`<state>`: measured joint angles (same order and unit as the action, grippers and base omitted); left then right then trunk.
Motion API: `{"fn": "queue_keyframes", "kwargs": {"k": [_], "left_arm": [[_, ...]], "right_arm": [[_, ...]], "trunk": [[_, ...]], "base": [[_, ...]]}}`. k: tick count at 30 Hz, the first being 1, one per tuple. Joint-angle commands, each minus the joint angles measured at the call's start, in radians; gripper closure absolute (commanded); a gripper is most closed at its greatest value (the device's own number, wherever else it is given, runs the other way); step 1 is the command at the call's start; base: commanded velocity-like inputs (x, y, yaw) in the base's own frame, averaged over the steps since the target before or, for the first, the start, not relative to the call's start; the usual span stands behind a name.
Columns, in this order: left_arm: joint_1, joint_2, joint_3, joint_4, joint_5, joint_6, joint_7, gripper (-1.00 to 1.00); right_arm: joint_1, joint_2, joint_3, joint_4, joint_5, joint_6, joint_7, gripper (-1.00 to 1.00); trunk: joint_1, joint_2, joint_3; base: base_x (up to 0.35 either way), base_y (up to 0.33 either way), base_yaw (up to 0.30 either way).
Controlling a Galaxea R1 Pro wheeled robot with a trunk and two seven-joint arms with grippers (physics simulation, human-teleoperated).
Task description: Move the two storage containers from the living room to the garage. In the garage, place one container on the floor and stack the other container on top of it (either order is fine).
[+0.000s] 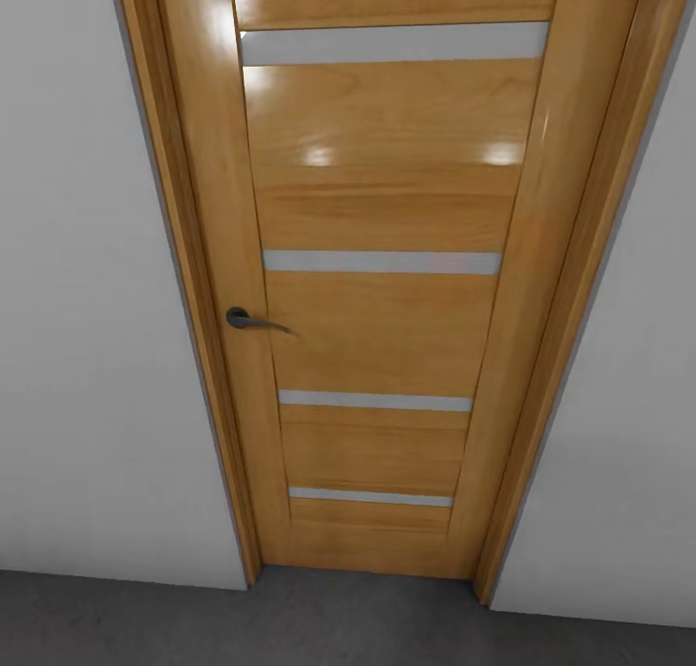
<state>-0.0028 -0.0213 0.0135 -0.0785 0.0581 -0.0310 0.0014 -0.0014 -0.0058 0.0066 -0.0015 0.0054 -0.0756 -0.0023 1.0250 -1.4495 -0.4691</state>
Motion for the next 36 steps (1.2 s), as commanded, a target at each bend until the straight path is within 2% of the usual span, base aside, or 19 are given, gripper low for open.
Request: {"fn": "queue_keyframes", "kwargs": {"k": [1,11,22,36], "left_arm": [[0.0,0.0,0.001,0.0,0.006,-0.003,0.0,-1.0],[0.0,0.0,0.001,0.0,0.006,-0.003,0.0,-1.0],[0.0,0.0,0.002,0.0,0.006,-0.003,0.002,-1.0],[0.0,0.001,0.002,0.0,0.006,-0.003,0.002,-1.0]], "right_arm": [[0.0,0.0,0.001,0.0,0.001,-0.003,0.0,-1.0],[0.0,0.001,-0.003,0.0,-0.003,-0.022,-0.001,-1.0],[0.0,0.003,-0.005,0.0,-0.005,-0.029,-0.001,-1.0],[0.0,0.0,-0.002,0.0,-0.005,-0.028,0.0,-1.0]], "trunk": [[0.0,0.0,-0.001],[0.0,0.0,0.0],[0.0,0.0,0.006],[0.0,0.0,0.006]], "base": [[0.0,0.0,0.0],[0.0,0.0,-0.008],[0.0,0.0,-0.12],[0.0,0.0,-0.009]]}}
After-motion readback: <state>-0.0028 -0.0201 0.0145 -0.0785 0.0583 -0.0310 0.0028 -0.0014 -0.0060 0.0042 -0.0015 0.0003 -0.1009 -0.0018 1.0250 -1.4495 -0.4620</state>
